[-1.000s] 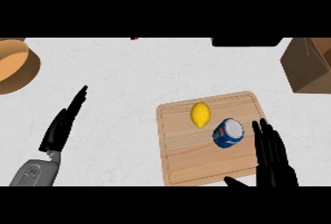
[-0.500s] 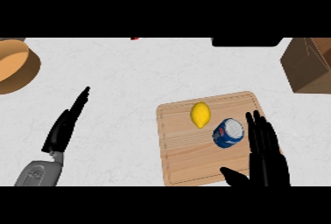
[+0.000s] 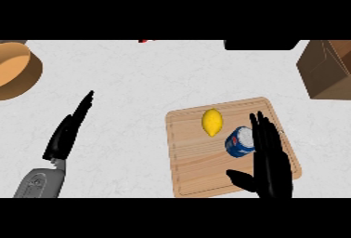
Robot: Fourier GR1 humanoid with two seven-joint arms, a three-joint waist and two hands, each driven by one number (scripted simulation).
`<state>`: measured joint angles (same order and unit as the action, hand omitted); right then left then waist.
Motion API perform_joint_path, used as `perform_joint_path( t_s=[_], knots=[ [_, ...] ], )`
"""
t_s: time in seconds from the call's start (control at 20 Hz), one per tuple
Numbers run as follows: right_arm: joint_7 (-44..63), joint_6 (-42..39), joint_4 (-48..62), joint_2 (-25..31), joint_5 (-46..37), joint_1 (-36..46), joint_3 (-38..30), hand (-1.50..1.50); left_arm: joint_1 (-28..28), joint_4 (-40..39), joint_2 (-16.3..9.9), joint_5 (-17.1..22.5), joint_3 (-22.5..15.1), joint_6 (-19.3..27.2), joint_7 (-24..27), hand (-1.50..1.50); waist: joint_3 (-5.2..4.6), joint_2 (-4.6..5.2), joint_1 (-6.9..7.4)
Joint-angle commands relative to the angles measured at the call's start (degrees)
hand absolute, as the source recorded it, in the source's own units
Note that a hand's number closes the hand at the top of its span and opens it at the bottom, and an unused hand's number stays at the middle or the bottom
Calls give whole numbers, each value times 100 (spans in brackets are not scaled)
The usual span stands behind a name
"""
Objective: Pick the can from the cutting board and place it in the cardboard box
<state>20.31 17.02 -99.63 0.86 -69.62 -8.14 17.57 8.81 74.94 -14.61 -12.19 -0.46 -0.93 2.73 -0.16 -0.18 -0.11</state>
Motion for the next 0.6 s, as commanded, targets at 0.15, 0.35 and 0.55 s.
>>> perform_joint_path(
  t_s=[0.15,0.35,0.55],
  knots=[
    [-27,-294,110,81,316,303,-150,-150,-187,362,72,-114,91,-136,-149,0,16,13,10],
    [-377,337,1113,21,366,529,-339,150,-200,407,316,-233,-4,20,-198,0,18,16,19],
    [294,313,538,-40,-1048,582,205,150,165,-110,56,-186,241,-158,3,0,13,17,-11]
  ],
)
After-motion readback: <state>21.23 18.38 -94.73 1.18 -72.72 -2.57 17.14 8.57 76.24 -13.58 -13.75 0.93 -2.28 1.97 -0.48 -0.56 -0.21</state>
